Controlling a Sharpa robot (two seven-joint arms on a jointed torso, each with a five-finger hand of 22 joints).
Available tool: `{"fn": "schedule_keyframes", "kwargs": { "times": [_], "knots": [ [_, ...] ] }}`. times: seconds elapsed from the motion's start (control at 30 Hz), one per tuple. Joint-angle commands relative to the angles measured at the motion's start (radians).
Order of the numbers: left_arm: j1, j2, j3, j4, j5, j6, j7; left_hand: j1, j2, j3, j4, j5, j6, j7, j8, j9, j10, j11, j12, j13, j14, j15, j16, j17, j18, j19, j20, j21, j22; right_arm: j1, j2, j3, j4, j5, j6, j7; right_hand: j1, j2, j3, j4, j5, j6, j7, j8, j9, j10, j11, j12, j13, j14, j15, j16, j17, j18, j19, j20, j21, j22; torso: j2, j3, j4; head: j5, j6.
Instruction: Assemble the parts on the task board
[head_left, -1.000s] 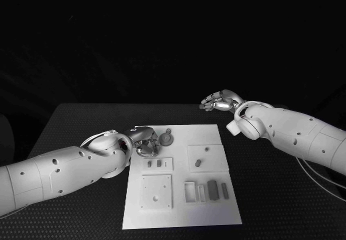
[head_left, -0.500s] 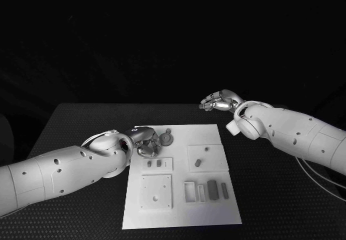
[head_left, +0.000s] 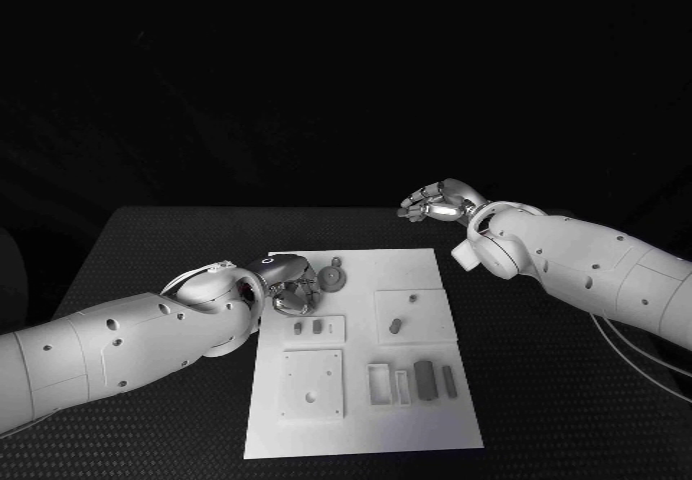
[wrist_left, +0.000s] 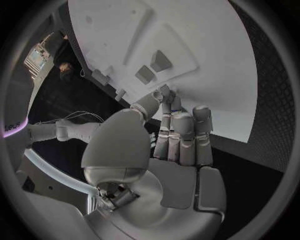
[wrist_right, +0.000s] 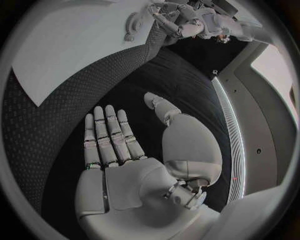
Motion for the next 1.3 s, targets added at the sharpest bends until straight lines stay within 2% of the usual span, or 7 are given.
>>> {"fn": "schedule_keyframes", "kwargs": {
  "times": [0.03,0.13,0.23,0.4,0.73,1.3],
  "knots": [
    [-0.01,-0.001,-0.008,-0.006,0.019,0.024,-0.013,-0.001,0.007,0.005,0.0,0.008,0.001,0.001,0.0,0.001,0.095,0.02,0.0,0.0,-0.007,-0.01,-0.001,-0.001,0.005,0.002,-0.049,0.0,0.009,0.0,0.0,0.0,0.001,-0.001,0.008,0.01,-0.004,0.007,-0.002,0.003,0.007,-0.006,0.019,0.005,-0.001,0.008,0.0,-0.003,0.001,-0.004,0.004,-0.006,-0.002,-0.015,-0.006,-0.002,-0.005,0.001,0.0,-0.0006,-0.0001,0.0,0.001],
    [-0.01,-0.003,-0.008,-0.007,0.028,0.016,-0.009,-0.001,0.007,0.005,0.0,0.008,0.001,0.001,0.0,0.001,0.095,0.021,0.0,0.0,-0.007,-0.01,-0.001,-0.001,0.005,0.001,-0.049,-0.001,0.009,0.0,-0.001,0.0,0.001,-0.001,0.008,0.01,-0.004,0.007,-0.002,0.003,0.007,-0.006,0.019,0.005,-0.001,0.008,0.0,-0.003,0.001,-0.004,0.004,-0.006,-0.002,-0.015,-0.006,-0.002,-0.005,0.001,0.0,0.0002,-0.0004,0.0,0.001],
    [-0.01,-0.004,-0.008,-0.006,0.033,0.011,-0.007,0.0,-0.01,0.005,0.001,0.014,-0.026,0.008,-0.015,-0.006,0.063,0.031,-0.02,-0.007,-0.013,0.0,-0.007,-0.004,0.003,-0.004,-0.046,-0.004,0.008,0.0,-0.001,0.0,0.001,-0.001,0.008,0.01,-0.004,0.007,-0.002,0.003,0.007,-0.006,0.019,0.005,-0.001,0.008,0.0,-0.003,0.001,-0.004,0.004,-0.006,-0.002,-0.015,-0.006,-0.002,-0.005,0.001,0.0,0.0002,0.0,0.0,0.001],
    [-0.01,-0.006,-0.008,-0.005,0.038,0.007,-0.005,0.002,-0.023,0.003,0.002,0.011,-0.046,0.011,-0.026,-0.011,0.039,0.042,-0.036,-0.011,-0.016,0.01,-0.008,-0.005,0.003,-0.007,-0.038,-0.005,0.008,0.0,-0.002,0.0,0.001,-0.001,0.008,0.01,-0.004,0.007,-0.002,0.003,0.007,-0.007,0.019,0.005,-0.001,0.008,0.0,-0.003,0.001,-0.004,0.004,-0.006,-0.002,-0.015,-0.006,-0.002,-0.005,0.001,0.0,0.0002,0.0002,-0.001,0.001],
    [-0.011,-0.009,-0.008,-0.004,0.05,-0.01,-0.004,0.001,-0.044,-0.005,0.001,0.011,-0.096,0.004,-0.051,-0.025,0.006,0.058,-0.058,-0.018,-0.019,0.026,-0.006,-0.005,0.013,-0.008,-0.023,-0.005,0.008,0.0,-0.002,0.0,0.001,-0.001,0.008,0.01,-0.004,0.006,-0.002,0.003,0.007,-0.007,0.02,0.005,-0.001,0.007,0.0,-0.003,0.001,-0.004,0.004,-0.006,-0.002,-0.015,-0.006,-0.002,-0.005,0.001,0.0,0.0003,-0.0004,0.0,0.001],
    [-0.013,-0.017,-0.008,-0.002,0.051,-0.037,-0.002,0.004,-0.051,-0.008,0.002,0.011,-0.094,0.008,-0.045,-0.027,-0.016,0.066,-0.061,-0.02,-0.018,0.034,-0.004,-0.005,0.022,-0.004,-0.015,-0.004,0.007,0.0,-0.003,0.0,0.0,-0.001,0.007,0.01,-0.004,0.006,-0.002,0.003,0.007,-0.007,0.02,0.005,-0.002,0.007,0.0,-0.003,0.001,-0.004,0.004,-0.006,-0.002,-0.016,-0.006,-0.002,-0.005,0.001,0.0,0.0,0.0001,0.0,0.0]
  ]
}}
